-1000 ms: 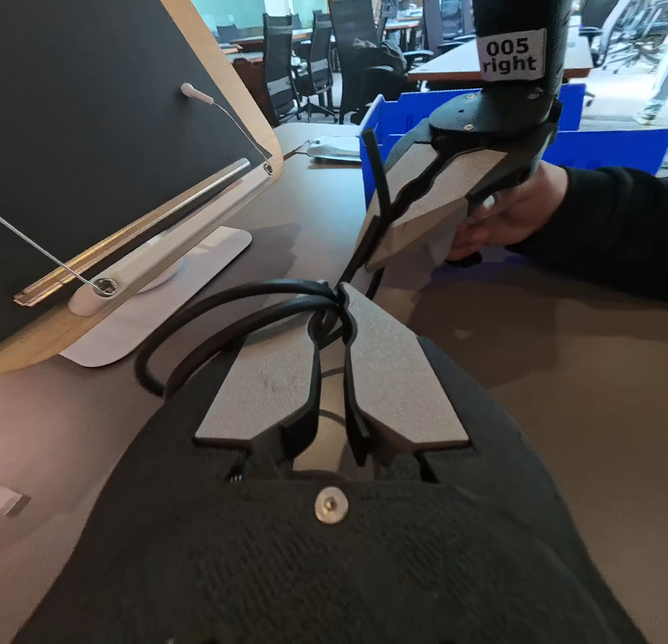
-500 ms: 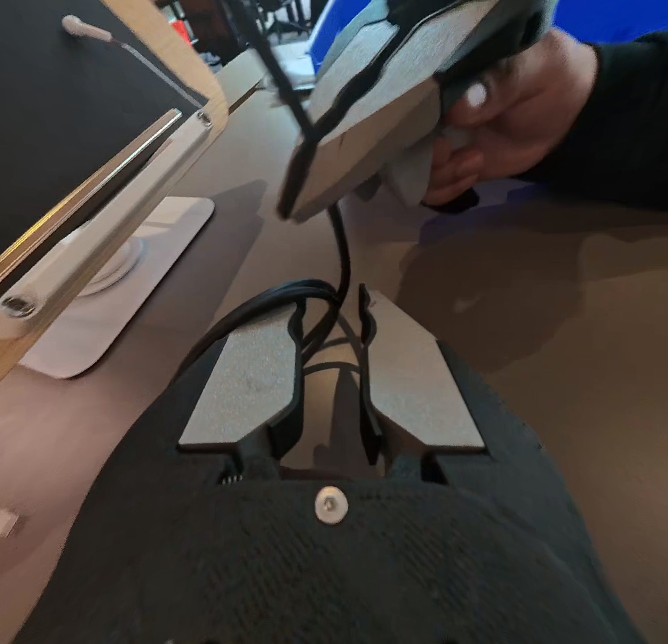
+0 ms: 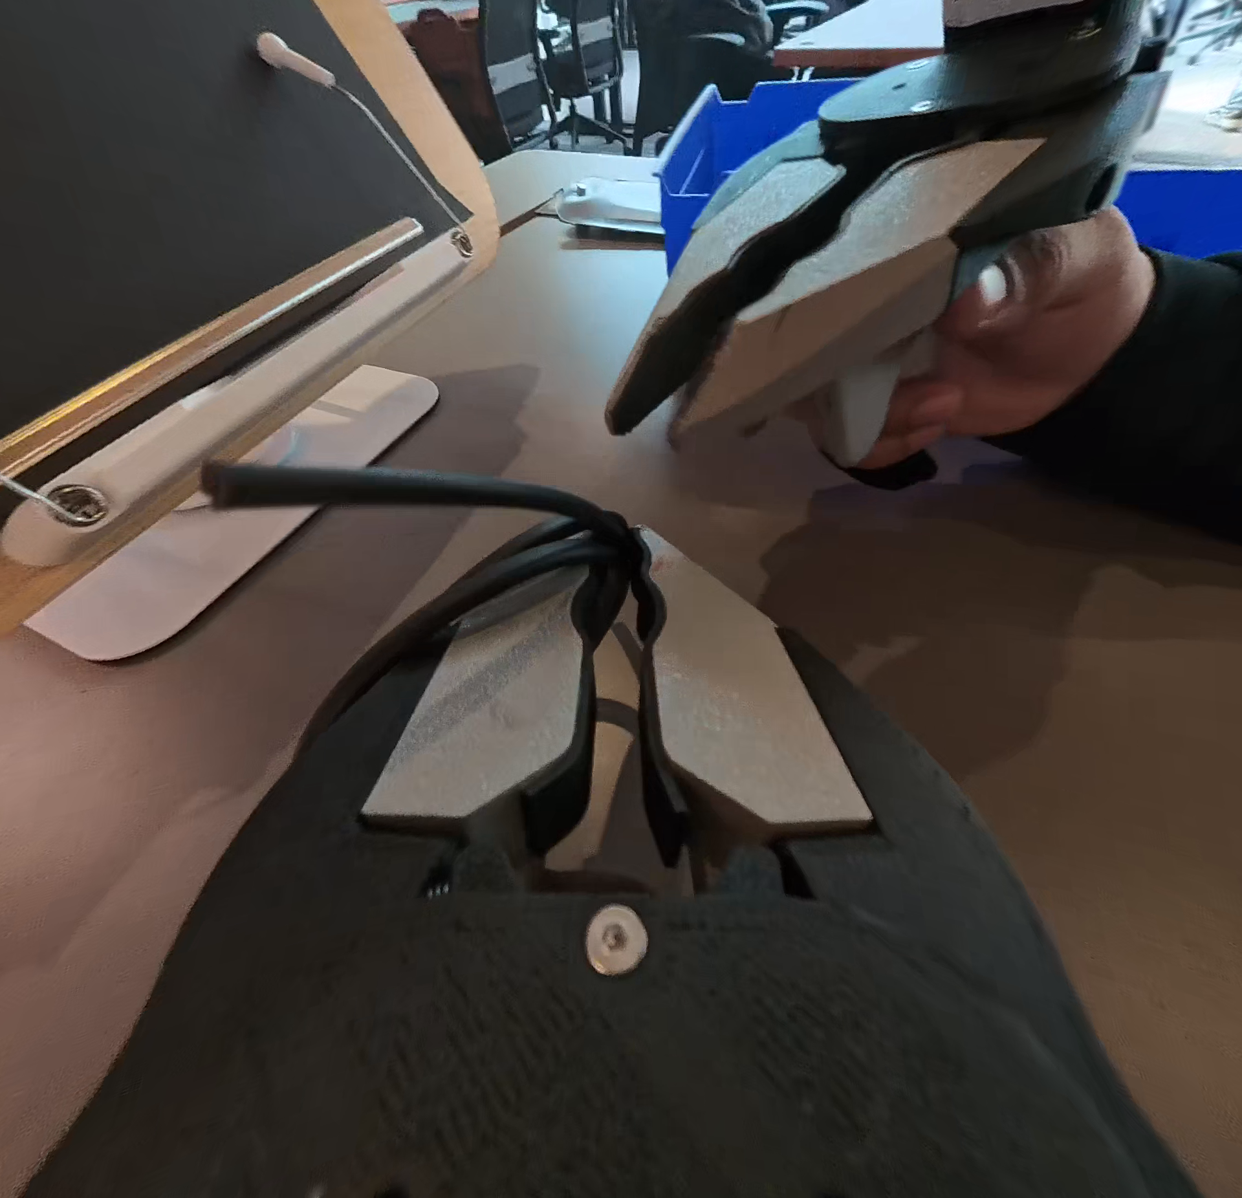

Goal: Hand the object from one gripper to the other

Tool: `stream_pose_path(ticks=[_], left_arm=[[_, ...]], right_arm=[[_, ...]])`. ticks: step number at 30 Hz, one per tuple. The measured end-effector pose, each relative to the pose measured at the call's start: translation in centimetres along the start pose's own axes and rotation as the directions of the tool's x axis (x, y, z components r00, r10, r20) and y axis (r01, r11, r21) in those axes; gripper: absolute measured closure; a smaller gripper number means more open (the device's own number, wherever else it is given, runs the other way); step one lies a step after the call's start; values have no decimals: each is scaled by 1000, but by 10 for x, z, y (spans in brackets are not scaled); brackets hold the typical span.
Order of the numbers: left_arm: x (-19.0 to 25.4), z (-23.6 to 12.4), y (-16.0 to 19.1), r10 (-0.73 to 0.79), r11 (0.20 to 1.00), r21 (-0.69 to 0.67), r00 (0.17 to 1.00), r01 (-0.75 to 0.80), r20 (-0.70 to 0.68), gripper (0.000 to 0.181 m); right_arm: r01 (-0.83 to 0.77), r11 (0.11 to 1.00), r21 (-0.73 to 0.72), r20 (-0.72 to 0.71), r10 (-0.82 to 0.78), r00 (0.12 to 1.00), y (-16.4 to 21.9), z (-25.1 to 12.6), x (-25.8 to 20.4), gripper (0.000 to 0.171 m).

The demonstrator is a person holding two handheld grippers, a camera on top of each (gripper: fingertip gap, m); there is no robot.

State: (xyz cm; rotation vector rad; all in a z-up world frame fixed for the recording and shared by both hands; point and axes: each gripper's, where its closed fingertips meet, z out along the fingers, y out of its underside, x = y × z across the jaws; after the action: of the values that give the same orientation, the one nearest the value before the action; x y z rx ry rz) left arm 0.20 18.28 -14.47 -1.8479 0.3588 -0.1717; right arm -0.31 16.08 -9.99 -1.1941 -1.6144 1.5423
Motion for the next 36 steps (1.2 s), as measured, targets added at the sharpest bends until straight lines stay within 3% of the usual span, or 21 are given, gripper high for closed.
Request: stream_pose_path(ticks=[4,7,12,15,18,21,24,26,30,33,36], left_arm=[[-10,-2,0,30,1000,-6,997,-29,67,178],[-8,1,6,85,995,-48,993,-82,82,178],[12,10,18,190,974,-124,982,-188,9,179],[16,11,19,182,975,-124,983,-182,-14,179],[12,10,17,135,984,-113,991,-135,-5,176],[0,8,13,82,993,-90,995,-77,52,166],[-9,4,8,-25,998,-48,997,29,67,151],[-12,1,4,-122,992,-10,991,122,48,146],[-25,-11,-12,-263,961,93,965,260,17,143],[-35,-22,-20,-180,977,131,980,168,89,140],[-15,-25,-25,65,992,108,996,-72,67,135]], right_arm=[[7,1000,-25,-29,-8,1000,3,-2,6,136],[36,999,-41,-11,-36,999,6,4,-1,128],[94,990,-106,-13,-95,995,21,21,-11,134],[92,987,-128,-11,-95,995,25,22,-10,159],[120,987,-105,-69,-128,989,18,16,0,164],[110,990,-87,-222,-127,967,11,7,27,166],[176,984,-37,-409,-176,896,-6,-13,53,167],[315,943,-107,-509,-324,798,-13,-23,60,167],[588,716,-377,-549,-684,480,-16,-26,57,166],[669,520,-531,-425,-847,320,-2,-18,50,166],[683,467,-562,-302,-884,356,17,-11,41,166]])
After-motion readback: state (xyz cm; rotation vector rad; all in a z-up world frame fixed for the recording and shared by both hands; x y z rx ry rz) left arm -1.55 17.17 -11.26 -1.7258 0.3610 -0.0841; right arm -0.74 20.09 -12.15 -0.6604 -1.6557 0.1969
